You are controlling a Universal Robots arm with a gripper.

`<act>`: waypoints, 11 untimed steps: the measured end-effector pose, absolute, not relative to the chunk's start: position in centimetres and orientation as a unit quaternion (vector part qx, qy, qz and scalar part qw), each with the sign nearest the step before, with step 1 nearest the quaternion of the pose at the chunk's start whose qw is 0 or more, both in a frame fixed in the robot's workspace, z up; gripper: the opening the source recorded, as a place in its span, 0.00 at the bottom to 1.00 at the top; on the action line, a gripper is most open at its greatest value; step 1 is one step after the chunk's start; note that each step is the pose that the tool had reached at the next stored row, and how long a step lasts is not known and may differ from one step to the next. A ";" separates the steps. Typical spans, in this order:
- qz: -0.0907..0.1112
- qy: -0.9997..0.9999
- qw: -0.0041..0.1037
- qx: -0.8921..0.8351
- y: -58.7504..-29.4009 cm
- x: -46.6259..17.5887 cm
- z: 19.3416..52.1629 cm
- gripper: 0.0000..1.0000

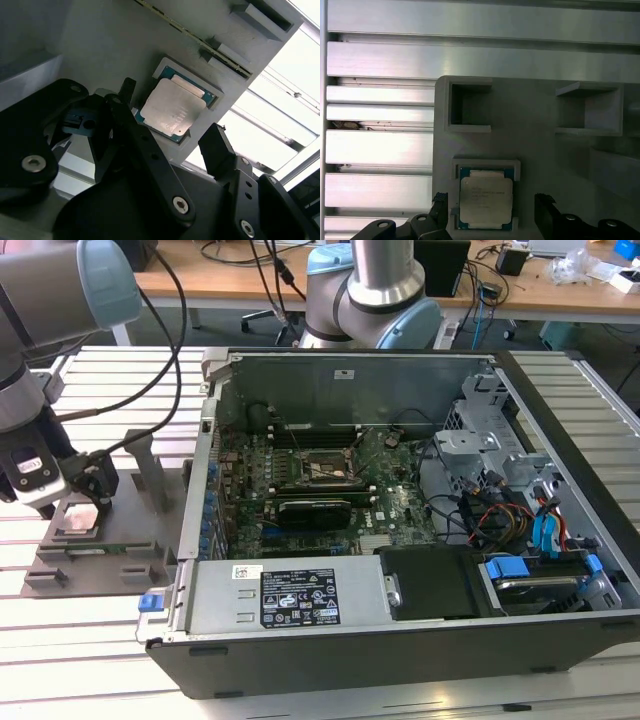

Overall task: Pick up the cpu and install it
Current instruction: 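Pick up the cpu and move it towards the insertion slot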

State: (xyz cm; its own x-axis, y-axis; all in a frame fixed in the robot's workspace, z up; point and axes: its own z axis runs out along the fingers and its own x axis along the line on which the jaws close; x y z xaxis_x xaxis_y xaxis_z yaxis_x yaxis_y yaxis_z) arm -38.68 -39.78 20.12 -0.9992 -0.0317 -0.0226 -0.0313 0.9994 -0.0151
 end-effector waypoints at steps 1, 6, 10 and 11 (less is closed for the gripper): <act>-0.007 1.000 0.011 -0.016 -39.8 -38.7 20.1 0.78; -0.007 1.000 0.011 -0.016 -39.8 -38.7 19.9 0.78; -0.007 1.000 0.011 -0.016 -39.8 -38.7 19.7 0.78; -0.007 1.000 0.011 -0.016 -39.8 -38.7 19.7 0.78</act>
State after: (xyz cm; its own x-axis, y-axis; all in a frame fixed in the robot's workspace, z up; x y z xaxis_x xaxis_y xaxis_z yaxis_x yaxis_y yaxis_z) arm -38.68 -39.78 19.70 -0.9992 -0.0317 -0.0224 -0.0313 0.9994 -0.0152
